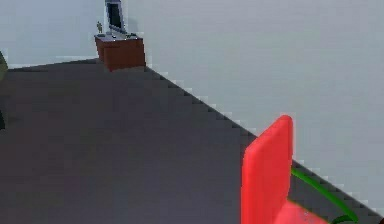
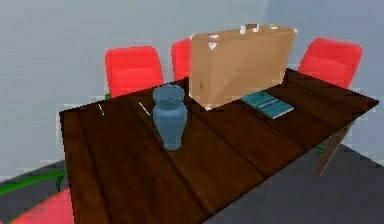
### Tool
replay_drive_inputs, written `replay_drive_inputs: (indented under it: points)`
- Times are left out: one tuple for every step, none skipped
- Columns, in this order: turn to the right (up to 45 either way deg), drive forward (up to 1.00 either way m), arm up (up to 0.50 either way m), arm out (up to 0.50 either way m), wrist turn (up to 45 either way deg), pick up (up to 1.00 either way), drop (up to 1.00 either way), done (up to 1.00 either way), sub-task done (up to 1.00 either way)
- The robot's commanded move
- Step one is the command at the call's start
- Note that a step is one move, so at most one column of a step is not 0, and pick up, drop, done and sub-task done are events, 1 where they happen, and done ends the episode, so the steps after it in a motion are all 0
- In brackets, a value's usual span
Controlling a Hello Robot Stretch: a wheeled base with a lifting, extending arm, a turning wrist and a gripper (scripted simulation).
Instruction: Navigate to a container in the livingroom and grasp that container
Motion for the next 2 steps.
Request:
replay_drive_inputs:
  points:
    - [0.0,0.00,0.50,0.00,0.0,0.00,0.00,0.00,0.00]
    - [0.0,0.00,0.38,0.00,0.0,0.00,0.00,0.00,0.00]
